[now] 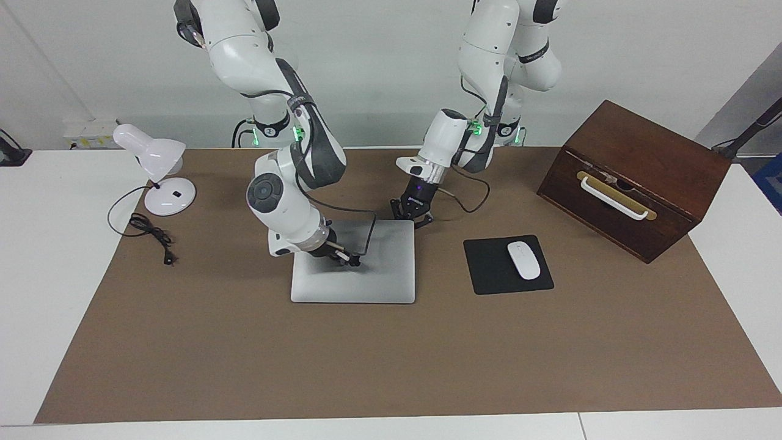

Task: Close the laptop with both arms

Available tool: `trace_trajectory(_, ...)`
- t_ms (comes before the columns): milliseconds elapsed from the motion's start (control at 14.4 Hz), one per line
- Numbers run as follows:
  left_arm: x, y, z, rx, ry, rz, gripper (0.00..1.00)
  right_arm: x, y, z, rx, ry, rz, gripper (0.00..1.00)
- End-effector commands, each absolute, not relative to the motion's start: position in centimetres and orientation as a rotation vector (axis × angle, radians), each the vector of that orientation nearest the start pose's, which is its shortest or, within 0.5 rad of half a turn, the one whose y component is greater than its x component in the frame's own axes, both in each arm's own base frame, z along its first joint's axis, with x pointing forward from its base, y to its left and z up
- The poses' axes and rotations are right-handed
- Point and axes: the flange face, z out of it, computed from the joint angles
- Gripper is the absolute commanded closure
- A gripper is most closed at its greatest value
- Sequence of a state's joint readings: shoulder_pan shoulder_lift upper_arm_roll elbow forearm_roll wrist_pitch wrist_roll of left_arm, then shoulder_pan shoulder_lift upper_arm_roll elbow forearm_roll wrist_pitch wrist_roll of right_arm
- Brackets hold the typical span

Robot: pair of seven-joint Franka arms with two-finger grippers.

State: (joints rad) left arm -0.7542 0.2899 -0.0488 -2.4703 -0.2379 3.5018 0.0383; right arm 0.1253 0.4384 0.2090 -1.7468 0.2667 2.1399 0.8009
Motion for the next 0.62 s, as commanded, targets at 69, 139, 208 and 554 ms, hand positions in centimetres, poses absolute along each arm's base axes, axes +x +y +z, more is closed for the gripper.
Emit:
trace_trajectory(69,38.58,-34.18,22.17,-3.077,0.911,-1.018,1.0,60.79,21.74,32.17,-2.775,0.854,0.245,1.0)
trace_trajectory(139,38.58,-34.2,22.18,-3.076,0.914,-1.018,1.0,60.71,21.82,32.1,-2.777,0.853,0.247,1.0)
trace_trajectory(208,38.58,-34.2,22.18,-3.076,0.914,-1.018,1.0,60.71,21.82,32.1,-2.777,0.853,0.247,1.0)
trace_trajectory(554,38.58,-34.2,22.18,-3.076,0.914,-1.018,1.0,60.68,21.81,32.1,-2.776,0.853,0.242,1.0)
